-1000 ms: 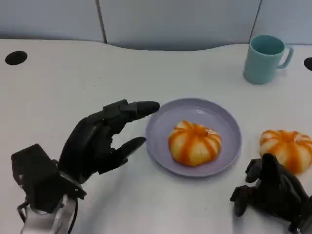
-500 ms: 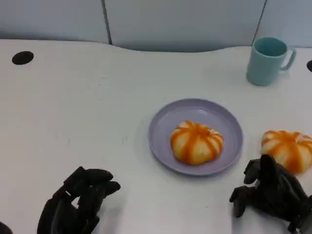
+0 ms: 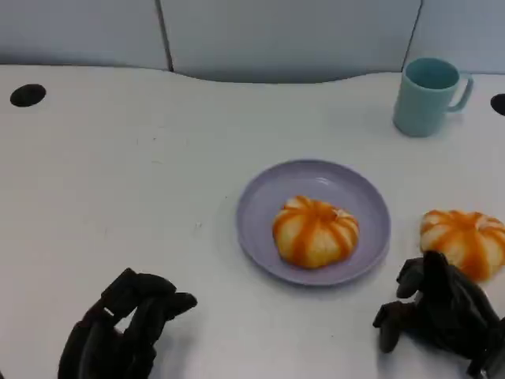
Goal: Grasp the bread from the table and place it into the plate.
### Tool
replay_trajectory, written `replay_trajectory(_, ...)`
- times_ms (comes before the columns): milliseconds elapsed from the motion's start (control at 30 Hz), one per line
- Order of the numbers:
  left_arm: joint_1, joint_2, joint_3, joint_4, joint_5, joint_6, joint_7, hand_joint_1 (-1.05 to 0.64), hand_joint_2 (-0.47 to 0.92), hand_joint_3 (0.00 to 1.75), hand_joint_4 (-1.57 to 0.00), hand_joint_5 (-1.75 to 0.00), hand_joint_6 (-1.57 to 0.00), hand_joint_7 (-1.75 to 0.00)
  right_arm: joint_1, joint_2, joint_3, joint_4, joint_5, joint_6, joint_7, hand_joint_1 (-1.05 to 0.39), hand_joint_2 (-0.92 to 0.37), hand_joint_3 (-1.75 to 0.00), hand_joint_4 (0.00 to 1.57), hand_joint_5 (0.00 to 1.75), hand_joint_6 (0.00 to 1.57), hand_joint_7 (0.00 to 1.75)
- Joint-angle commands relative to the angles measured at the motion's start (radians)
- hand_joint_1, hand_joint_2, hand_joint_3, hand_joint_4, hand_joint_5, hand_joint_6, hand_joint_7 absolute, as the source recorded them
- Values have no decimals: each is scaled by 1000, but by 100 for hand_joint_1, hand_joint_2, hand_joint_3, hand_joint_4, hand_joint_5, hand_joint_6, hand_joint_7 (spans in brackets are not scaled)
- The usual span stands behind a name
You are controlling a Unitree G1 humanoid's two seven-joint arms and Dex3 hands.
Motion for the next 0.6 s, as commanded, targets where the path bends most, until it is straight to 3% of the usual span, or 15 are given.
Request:
replay_trajectory(33,-35,2,20,27,12,-19,-1,-59,92,30,-68,-164,-58,-128,-22,-34,-22,60,-1,-20,8,-54,-92,-29,157,71,157,43)
replay_trajectory(600,-72,-7,61,56,25,-10,0,-60,92,24,-67,-165,-56,-134,-60,-36,-35,131,-9,-50,32,-52,-92,-25,157,71,157,45)
